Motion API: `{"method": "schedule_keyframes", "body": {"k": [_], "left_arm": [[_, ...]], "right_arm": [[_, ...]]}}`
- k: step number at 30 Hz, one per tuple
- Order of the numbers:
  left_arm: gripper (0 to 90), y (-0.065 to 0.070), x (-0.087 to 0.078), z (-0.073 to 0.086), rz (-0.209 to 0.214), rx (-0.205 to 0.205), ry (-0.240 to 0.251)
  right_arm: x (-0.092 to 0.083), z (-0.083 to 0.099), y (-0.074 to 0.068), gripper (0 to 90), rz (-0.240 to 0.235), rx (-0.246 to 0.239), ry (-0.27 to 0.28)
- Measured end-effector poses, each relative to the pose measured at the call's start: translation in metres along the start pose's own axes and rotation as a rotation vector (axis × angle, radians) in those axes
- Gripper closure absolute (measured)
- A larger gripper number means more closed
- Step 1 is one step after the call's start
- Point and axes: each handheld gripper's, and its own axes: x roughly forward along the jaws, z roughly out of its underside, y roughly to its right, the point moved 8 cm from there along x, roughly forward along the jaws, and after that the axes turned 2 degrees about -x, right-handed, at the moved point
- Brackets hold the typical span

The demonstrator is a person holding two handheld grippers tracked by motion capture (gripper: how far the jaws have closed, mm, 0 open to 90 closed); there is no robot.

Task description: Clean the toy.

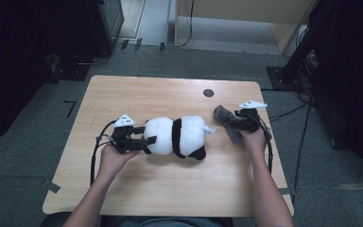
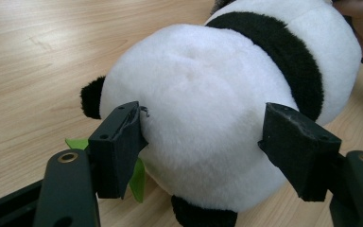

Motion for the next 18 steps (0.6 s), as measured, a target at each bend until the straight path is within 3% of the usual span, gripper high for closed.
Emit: {"method": "schedule_keyframes", "body": {"k": [9, 16, 18], "left_arm": [[29.2, -0.001, 0.001, 0.001, 0.001, -0.003, 0.005], [30.0, 0.000, 0.001, 0.003, -0.009, 0.024, 0.021], [30.2, 0.000, 0.001, 0.003, -0.010, 0.022, 0.021]], "right_arm": [[0.014, 0.021, 0.012, 57.2, -0.038, 0.098, -0.028], [0.022, 0.033, 0.014, 54.8, -0.051, 0.135, -0.052], [0.022, 0.035, 0.014, 54.9, -0.054, 0.114, -0.041]]}}
